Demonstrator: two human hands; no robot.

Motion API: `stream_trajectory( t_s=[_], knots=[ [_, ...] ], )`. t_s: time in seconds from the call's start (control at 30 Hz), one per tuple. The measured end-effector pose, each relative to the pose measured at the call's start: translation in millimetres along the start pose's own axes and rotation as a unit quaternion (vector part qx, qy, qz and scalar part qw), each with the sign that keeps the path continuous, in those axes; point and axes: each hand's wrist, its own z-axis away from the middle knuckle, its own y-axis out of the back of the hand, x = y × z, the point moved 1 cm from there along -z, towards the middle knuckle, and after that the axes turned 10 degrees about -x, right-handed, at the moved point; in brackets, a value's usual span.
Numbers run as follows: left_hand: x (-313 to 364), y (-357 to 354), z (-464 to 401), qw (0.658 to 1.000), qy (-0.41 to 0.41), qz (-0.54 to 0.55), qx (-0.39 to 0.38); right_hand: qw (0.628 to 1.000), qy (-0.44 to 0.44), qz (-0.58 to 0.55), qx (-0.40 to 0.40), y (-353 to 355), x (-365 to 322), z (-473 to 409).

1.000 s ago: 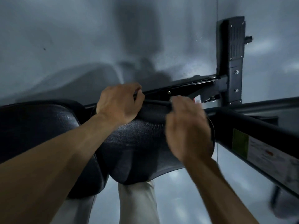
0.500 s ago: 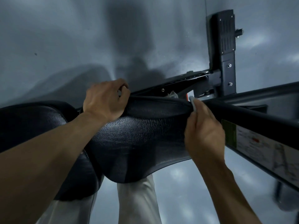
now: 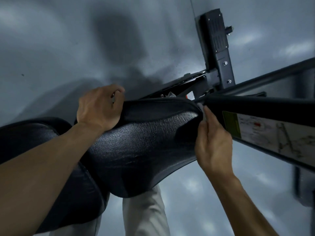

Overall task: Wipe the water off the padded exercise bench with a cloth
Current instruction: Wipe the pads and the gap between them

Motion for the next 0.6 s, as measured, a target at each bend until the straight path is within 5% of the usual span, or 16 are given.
stream_trajectory(
  t_s=[0.13,0.27,0.43,0.6],
  knots=[
    [-1.5,-2.6,1.4,1.0,-0.019,0.01,0.015,1.0,0.017,-0.003,0.009,-7.4,-5.1,-1.4],
    [-7.2,-5.1,1.4,0.998,-0.06,0.003,0.033,0.994,-0.106,-0.032,0.016,-13.1,12.9,41.3],
    [-15.0,-9.7,-1.9,0.995,-0.091,0.008,0.037,0.986,-0.14,-0.064,0.06,-21.1,6.9,33.7],
    [-20.4,-11.9,-1.6,0.991,-0.12,0.022,0.052,0.99,-0.088,-0.061,0.093,-30.0,-8.5,21.5]
  ],
)
